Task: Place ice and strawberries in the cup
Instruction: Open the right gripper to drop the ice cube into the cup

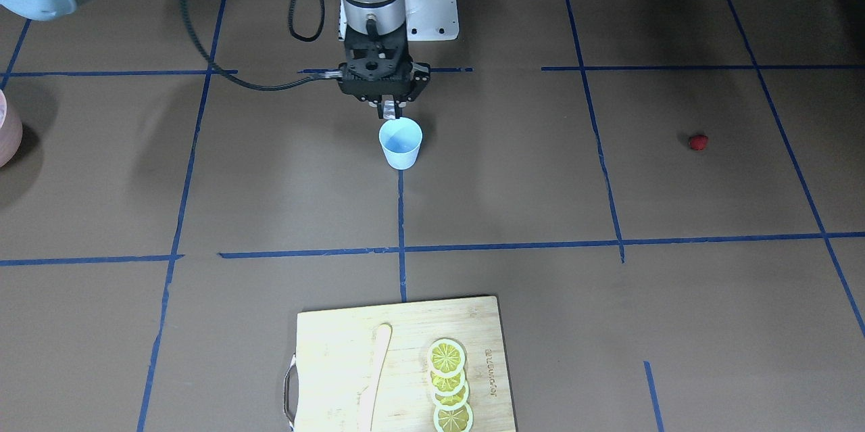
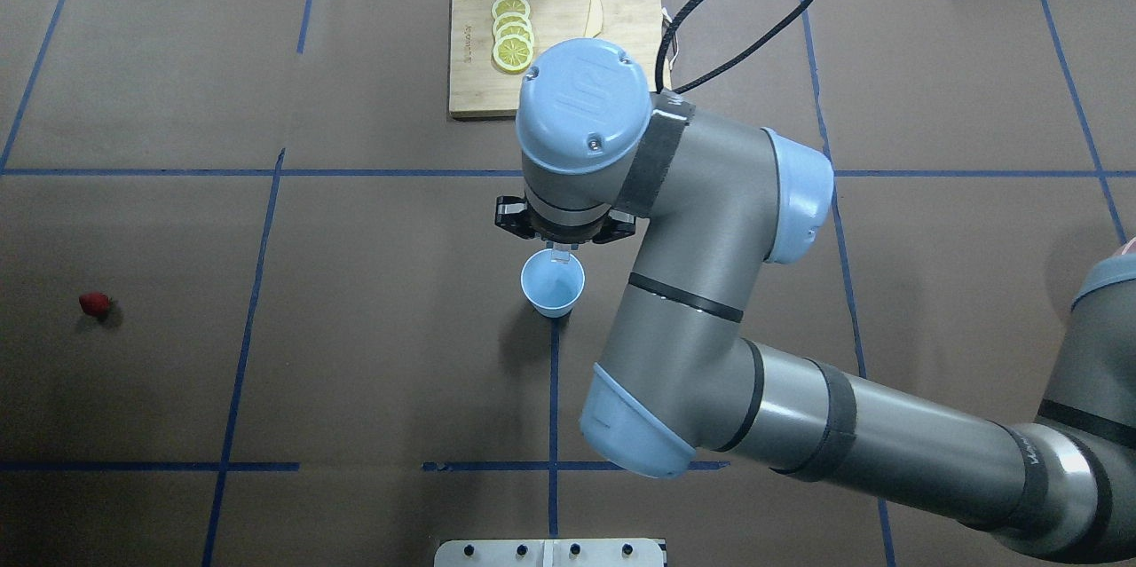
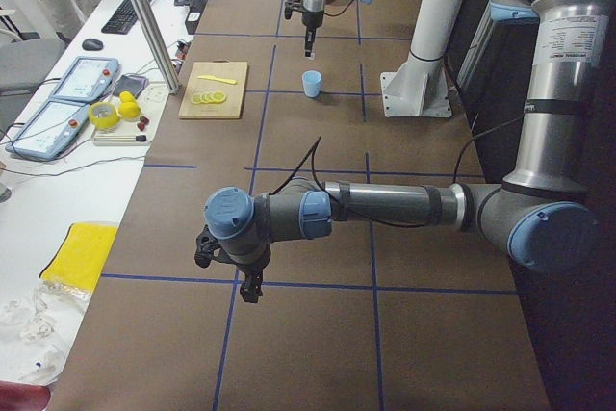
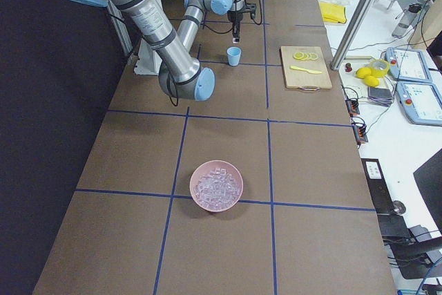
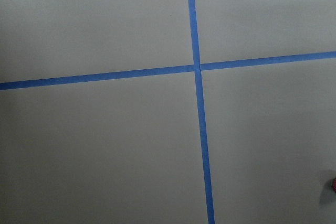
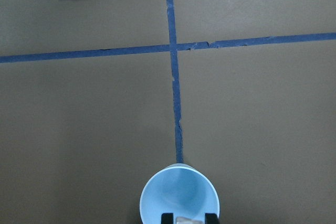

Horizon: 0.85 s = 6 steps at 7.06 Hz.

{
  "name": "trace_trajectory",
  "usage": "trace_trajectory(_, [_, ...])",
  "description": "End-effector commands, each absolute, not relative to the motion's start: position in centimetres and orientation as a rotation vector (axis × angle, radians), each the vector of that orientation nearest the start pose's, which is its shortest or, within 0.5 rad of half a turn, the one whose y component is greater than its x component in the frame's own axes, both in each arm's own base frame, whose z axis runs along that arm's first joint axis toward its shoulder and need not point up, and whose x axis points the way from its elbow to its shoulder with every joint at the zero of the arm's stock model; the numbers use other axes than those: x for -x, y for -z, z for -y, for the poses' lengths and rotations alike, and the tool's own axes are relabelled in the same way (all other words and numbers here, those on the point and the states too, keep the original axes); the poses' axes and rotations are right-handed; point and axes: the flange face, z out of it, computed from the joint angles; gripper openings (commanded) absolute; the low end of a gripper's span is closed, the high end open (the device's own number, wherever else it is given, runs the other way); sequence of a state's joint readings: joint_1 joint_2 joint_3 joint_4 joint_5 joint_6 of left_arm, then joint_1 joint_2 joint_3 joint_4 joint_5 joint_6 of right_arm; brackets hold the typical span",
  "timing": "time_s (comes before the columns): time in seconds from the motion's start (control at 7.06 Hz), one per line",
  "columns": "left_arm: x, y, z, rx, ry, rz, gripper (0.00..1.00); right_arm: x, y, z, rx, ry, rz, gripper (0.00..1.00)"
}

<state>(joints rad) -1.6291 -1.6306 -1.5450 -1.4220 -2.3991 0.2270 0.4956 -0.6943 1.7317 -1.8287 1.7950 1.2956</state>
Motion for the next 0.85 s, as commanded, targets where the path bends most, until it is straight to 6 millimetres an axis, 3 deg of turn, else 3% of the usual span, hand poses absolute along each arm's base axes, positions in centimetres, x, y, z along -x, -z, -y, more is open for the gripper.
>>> trace_trajectory(0.0, [8.9, -65.2, 50.4, -0.009, -0.11, -0.836, 1.0, 55.9, -10.0, 40.4, -0.099, -0.127, 0.765, 0.02])
trace_trajectory(0.14, [8.9, -65.2, 50.4, -0.009, -0.11, -0.836, 1.0, 56.9, -11.2, 39.8, -0.098, -0.12, 0.741, 0.02])
trace_trajectory(0.57, [8.9, -65.2, 50.4, -0.009, -0.11, -0.836, 1.0, 58.0, -12.0, 39.9, -0.102, -0.115, 0.734, 0.07])
trace_trajectory(0.71, [8.9, -65.2, 50.4, -0.009, -0.11, -0.836, 1.0, 58.0, -12.0, 39.9, -0.108, -0.103, 0.736, 0.79])
